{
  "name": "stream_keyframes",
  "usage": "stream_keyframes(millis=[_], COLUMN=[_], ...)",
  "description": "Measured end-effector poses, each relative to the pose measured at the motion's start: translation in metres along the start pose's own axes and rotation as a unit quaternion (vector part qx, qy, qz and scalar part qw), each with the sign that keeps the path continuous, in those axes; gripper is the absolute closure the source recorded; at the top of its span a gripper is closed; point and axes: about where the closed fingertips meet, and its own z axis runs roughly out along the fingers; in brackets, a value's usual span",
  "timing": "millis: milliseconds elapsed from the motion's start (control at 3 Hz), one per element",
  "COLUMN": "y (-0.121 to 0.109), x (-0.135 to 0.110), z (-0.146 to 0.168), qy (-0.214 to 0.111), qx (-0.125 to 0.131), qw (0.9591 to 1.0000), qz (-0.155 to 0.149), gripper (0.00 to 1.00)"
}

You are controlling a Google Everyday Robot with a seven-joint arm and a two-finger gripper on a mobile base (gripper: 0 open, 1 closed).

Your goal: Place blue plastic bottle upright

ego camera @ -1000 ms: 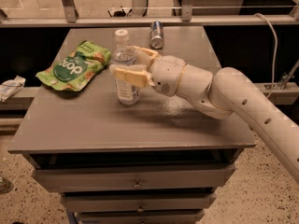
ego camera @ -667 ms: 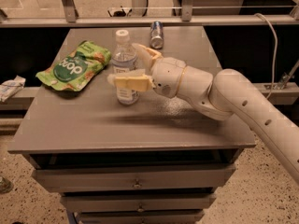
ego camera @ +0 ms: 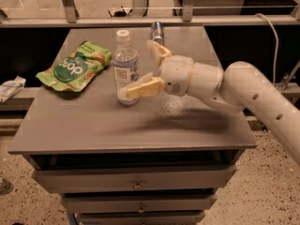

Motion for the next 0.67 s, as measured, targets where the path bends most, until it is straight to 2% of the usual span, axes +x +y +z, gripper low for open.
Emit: stream_keyframes(millis=[333,667], y=[-0.0008,0.0088], x=[-0.0028,-0.0011], z=[-0.0360,-0.0384], qy=[0.043,0.048], qx=[-0.025,-0.046], qw=[0.9988,0.9977], qz=[-0.002,-0.001], gripper=[0.00,0.00])
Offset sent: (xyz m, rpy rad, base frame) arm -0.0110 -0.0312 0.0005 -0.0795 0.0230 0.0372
